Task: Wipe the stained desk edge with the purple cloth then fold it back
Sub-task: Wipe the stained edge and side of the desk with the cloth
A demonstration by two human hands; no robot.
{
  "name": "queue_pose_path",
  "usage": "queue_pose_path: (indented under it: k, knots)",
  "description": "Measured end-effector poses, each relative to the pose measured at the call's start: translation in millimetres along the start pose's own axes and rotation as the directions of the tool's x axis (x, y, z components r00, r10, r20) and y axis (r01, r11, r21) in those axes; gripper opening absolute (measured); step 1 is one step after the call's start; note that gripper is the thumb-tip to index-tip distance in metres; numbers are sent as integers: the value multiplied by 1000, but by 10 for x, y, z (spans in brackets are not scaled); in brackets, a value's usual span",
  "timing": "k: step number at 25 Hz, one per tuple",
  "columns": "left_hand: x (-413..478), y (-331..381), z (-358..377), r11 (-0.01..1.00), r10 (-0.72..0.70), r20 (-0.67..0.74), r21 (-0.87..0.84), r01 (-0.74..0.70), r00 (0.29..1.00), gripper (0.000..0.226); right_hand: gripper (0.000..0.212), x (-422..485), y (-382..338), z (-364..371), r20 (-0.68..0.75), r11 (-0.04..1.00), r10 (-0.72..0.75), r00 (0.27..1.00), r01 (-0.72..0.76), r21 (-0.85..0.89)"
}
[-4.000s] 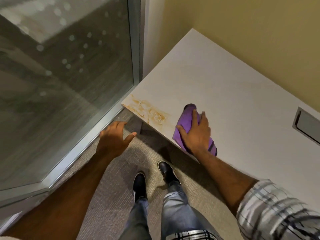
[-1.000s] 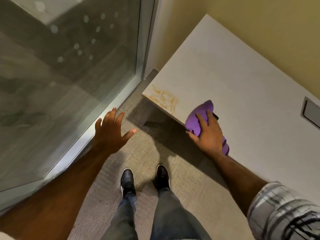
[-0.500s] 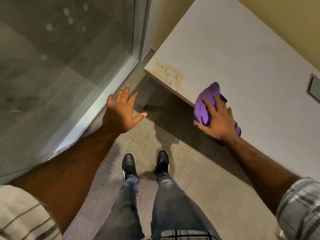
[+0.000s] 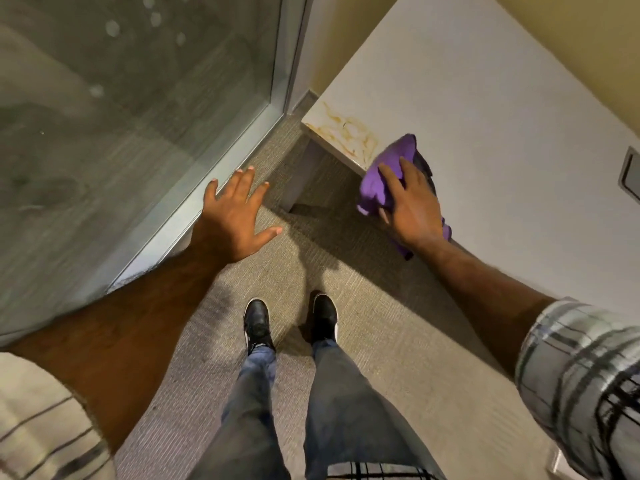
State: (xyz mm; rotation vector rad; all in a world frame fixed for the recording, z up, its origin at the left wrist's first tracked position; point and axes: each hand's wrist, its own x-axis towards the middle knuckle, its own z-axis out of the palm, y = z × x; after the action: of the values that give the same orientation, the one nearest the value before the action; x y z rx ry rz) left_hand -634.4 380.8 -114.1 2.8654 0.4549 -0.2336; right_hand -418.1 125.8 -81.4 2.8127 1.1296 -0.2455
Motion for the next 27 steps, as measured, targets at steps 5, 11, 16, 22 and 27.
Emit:
queue_pose_path:
  k: [5,11,16,22,27]
  knots:
    - [0,-61,-14,998,-53,15,27,53,998,92,79,-616,472,109,12,995,86,996,-87,57]
    - [7,-82,58,998,-66,-27,-20,65,997,91,70,118,-87,24,-65,988,128,990,-122,91]
    - [-13,-84,51,993,-86,-43,-82,83,995,86,71,254,-27,-175,-4,999,-1,1000,2,36]
    - [94,-100,30,984,-152,-14,-99,150,988,84,65,152,209,-180,-78,950,124,989,-95,299]
    - [109,-36,127,979,-127,-85,-169,111,988,84,86,712,-422,-192,-88,971,70,994,-48,234]
